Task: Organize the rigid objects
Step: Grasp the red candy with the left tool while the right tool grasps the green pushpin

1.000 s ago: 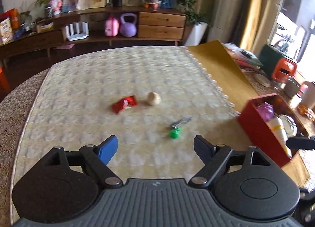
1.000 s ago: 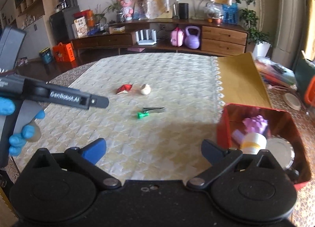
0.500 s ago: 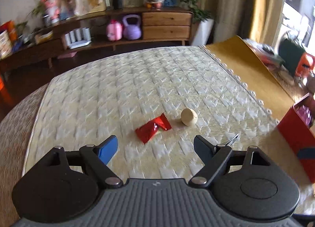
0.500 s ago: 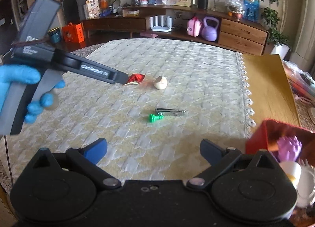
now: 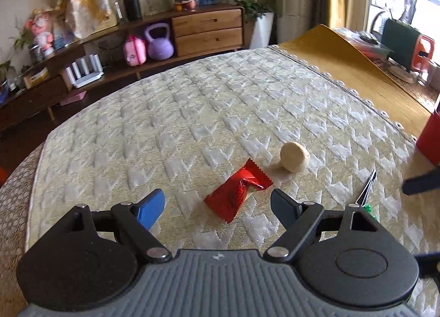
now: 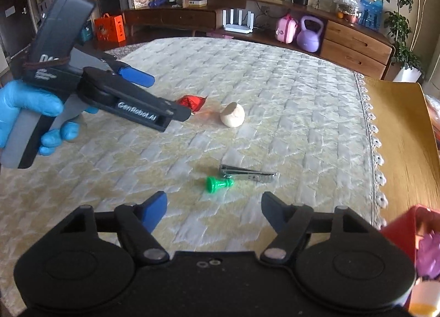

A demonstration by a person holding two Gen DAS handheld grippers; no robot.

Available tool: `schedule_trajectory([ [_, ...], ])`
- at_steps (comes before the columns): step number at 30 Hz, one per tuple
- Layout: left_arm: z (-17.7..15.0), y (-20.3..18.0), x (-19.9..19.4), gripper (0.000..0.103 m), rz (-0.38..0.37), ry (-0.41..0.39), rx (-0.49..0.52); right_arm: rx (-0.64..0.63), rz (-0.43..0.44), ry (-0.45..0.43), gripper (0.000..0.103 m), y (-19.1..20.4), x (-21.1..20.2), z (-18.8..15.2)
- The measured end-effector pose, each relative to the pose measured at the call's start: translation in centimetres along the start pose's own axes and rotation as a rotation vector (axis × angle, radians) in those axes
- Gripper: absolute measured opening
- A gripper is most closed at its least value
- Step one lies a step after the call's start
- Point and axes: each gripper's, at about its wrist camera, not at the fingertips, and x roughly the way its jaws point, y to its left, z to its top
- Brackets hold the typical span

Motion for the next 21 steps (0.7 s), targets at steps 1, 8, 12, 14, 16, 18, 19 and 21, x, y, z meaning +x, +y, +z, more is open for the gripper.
schedule_trajectory([
  [1,0.0,0.0,0.2,0.084,-0.004,0.0,0.006,-0.001,0.003,0.005,0.067,-0.1,0.4,0.1],
  [8,0.0,0.5,1.7,0.073,-0.037,-0.007,0.016,-0.002,0.0,0.023,0.053,-0.5,2.4,0.4],
  [12,0.2,0.5,2.0,0.059,-0.065,-0.017,0.014,-0.002,0.007,0.009,0.046,-0.7,2.7,0.7],
  [14,0.2,0.3,2.1,0.051,-0.083,-0.02,0.007,0.0,0.009,0.002,0.04,-0.7,2.7,0.7],
  [16,0.1,0.1,2.0,0.044,-0.087,-0.024,0.009,0.004,0.01,-0.004,0.031,-0.6,2.7,0.7],
  [18,0.1,0.0,1.9,0.041,-0.09,-0.025,0.007,0.005,0.012,-0.01,0.025,-0.5,2.7,0.6],
  [19,0.2,-0.1,1.9,0.039,-0.091,-0.024,0.003,0.005,0.013,-0.013,0.025,-0.5,2.6,0.6],
  [21,0.2,-0.1,1.8,0.032,-0.093,-0.02,-0.003,0.009,0.009,-0.016,0.024,-0.4,2.6,0.5],
])
